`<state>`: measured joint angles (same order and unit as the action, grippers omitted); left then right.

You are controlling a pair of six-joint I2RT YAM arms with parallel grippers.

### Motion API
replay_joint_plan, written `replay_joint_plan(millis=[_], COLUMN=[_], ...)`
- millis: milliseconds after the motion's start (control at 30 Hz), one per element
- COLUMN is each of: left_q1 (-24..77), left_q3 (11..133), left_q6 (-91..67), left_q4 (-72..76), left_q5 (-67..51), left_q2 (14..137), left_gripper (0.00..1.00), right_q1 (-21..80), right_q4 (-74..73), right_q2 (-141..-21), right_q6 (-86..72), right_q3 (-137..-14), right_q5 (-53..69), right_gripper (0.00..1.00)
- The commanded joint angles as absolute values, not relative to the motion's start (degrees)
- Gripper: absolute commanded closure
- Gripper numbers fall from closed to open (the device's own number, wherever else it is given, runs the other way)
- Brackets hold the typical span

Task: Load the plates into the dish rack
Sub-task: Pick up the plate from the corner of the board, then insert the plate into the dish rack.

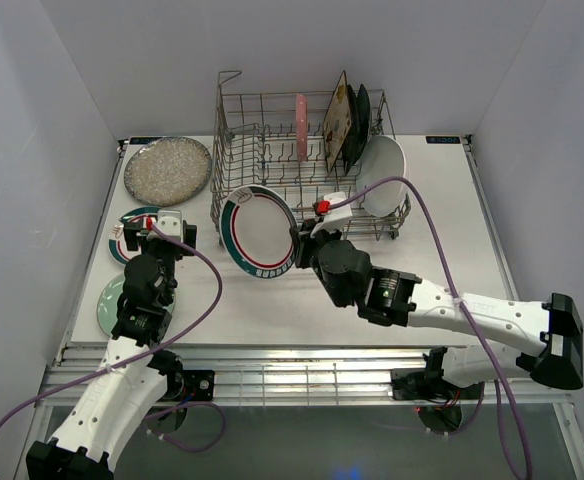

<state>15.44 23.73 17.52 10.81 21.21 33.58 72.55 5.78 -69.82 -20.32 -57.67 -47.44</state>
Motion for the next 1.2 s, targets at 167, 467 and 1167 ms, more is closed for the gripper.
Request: replay_joint_plan(millis=[167,467,1167], left_q1=[15.12,15.03,15.12], left_q3=[23.47,23.47,23.47], left_q6=[17.49,17.49,17.49], left_q4=[11.43,11.51,12.04], left_q5=[20.83,21.45,22.15], left_q2=[33.31,33.57,34.98], left_gripper=[0.02,0.02,0.02], right_q1=[72.42,69.71,50.72], right_q4=[9.67,18.72,31.38], right_q2=[-70.04,-75.14,-94.73], right_q6=[-9.42,5.7,28.2], right_q3=[-69.95,-76.89,-99.65], right_q5=[-60.46,-71.19,-71.37], right_gripper=[0.92,0.92,0.92])
